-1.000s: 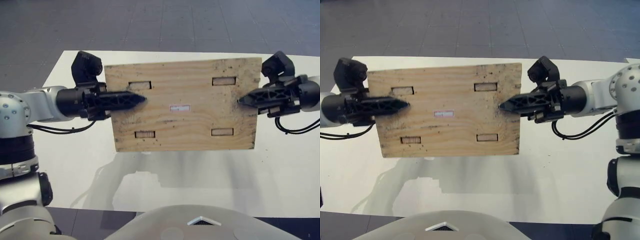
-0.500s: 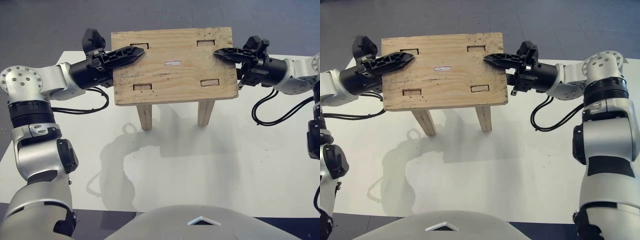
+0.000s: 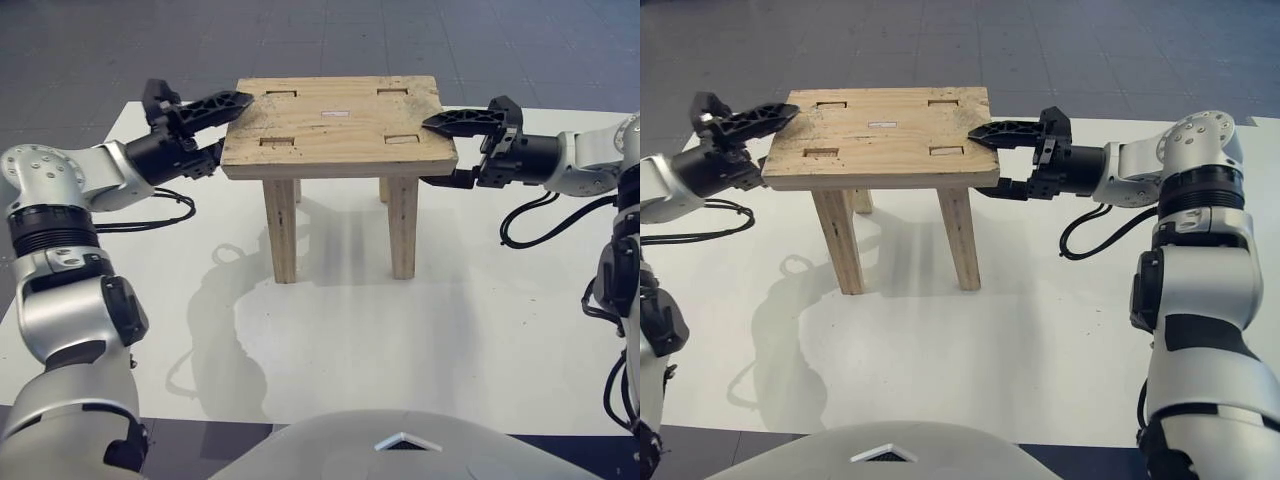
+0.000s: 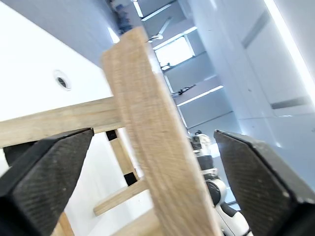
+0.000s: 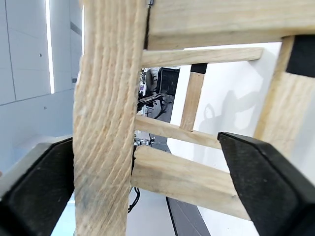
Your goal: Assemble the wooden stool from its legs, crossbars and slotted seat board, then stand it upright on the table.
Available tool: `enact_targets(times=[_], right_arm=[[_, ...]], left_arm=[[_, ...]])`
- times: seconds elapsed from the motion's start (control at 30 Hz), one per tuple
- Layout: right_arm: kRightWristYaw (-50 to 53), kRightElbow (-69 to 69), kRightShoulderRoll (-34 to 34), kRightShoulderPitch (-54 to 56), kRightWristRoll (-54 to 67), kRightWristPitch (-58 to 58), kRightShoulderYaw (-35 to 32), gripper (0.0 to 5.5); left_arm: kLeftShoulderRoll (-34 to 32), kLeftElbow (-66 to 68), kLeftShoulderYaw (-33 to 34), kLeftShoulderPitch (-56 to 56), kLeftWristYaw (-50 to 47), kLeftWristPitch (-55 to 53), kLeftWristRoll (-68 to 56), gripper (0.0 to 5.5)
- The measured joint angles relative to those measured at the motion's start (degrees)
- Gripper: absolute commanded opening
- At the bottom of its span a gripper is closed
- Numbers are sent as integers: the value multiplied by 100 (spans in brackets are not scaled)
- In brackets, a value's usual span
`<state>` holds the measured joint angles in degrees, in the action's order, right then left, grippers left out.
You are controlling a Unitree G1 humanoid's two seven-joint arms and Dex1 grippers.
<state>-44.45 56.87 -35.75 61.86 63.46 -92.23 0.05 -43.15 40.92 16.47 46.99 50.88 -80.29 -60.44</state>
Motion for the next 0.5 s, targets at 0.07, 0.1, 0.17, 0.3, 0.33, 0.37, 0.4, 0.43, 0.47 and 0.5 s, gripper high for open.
enact_targets(times=[0.07, 0.1, 0.17, 0.3, 0.33, 0.37, 0.4, 0.43, 0.47, 0.5], right_arm=[[-131, -57, -82, -76, -262, 19, -138, 546], [-221, -77, -99, -117, -363, 61, -201, 546], [-340, -94, -126, -145, -594, 156, -341, 546], [-531, 152, -355, -129, -1191, 699, -621, 546], [-574, 207, -394, -124, -1293, 855, -678, 546], [-646, 216, -415, -133, -1478, 1214, -737, 546], [-690, 154, -435, -165, -1663, 1648, -755, 546], [-621, 11, -410, -262, -1863, 2195, -771, 546], [-453, -221, -340, -437, -2127, 2854, -764, 546], [-190, -494, -235, -681, -2404, 3520, -749, 546]], left_arm=[[-154, -4, 110, 19, 345, -108, 6, 502], [-228, 79, 176, 102, 508, -128, 7, 502], [-456, 193, 304, 393, 739, -63, 37, 502], [-891, 390, 695, 186, 963, 313, 275, 502], [-926, 417, 798, 41, 932, 513, 379, 502], [-917, 432, 903, -157, 629, 1037, 635, 502], [-836, 409, 953, -372, 194, 1599, 940, 502], [-681, 313, 995, -558, -255, 2097, 1200, 502], [-470, 105, 999, -772, -708, 2564, 1478, 502], [-213, -224, 976, -992, -1163, 3022, 1770, 502]])
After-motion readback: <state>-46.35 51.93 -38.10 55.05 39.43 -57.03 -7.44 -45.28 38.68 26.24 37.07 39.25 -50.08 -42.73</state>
